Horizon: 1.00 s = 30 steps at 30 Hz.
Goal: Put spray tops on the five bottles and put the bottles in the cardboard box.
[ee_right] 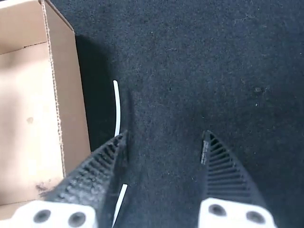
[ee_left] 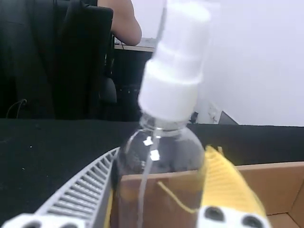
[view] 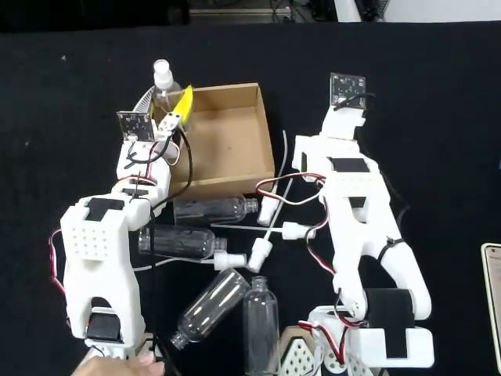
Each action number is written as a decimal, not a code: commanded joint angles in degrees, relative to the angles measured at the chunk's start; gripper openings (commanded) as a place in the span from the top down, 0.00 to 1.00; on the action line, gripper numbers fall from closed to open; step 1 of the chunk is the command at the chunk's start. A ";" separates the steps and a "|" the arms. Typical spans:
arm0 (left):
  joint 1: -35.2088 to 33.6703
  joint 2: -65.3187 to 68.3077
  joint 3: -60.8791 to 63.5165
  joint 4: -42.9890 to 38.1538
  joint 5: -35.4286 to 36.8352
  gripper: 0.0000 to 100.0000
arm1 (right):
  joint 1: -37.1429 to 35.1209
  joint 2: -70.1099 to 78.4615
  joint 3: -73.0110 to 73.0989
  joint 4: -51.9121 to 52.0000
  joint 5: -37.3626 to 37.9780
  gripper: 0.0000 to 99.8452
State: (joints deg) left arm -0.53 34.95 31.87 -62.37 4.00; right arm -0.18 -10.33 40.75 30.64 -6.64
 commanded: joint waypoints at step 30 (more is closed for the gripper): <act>-1.80 -33.05 6.37 34.37 0.44 0.62 | 1.23 -3.38 -0.40 -1.41 0.00 0.79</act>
State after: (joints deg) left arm -1.58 13.05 37.76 -38.64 3.91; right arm -0.18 -10.33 40.75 30.64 -6.64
